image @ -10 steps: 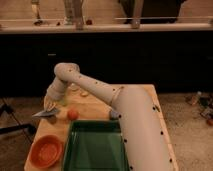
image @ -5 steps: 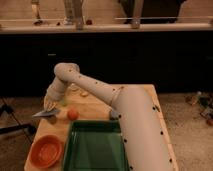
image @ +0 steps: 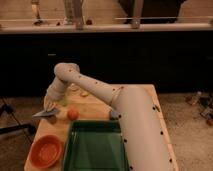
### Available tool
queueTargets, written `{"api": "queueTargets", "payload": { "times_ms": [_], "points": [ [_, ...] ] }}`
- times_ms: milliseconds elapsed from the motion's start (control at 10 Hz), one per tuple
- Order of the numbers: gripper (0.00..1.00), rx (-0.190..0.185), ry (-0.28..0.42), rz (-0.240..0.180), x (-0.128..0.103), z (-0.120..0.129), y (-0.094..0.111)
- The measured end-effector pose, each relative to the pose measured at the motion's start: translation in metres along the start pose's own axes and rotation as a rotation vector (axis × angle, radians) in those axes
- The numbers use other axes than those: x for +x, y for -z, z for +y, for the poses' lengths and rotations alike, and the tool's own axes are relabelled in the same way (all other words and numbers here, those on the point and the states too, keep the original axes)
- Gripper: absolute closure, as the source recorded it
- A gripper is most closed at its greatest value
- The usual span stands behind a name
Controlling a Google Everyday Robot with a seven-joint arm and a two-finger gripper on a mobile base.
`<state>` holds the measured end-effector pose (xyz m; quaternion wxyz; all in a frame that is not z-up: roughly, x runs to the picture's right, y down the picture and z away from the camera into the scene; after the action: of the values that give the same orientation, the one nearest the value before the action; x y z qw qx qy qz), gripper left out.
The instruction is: Place towel in metal cup
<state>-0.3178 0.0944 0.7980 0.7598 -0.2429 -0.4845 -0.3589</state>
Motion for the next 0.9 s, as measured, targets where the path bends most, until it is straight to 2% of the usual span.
{"api": "queueTargets", "payload": {
  "times_ms": [600,700,900],
  "points": [
    [0.26,0.0,0.0,0.0,0.0001,0.0001,-0.0002],
    [0.22,0.0,0.0,0.0,0.0001,0.0001,-0.0002],
    [0.2,0.0,0.0,-0.001,0.0001,0.0003,-0.0005]
  ]
}}
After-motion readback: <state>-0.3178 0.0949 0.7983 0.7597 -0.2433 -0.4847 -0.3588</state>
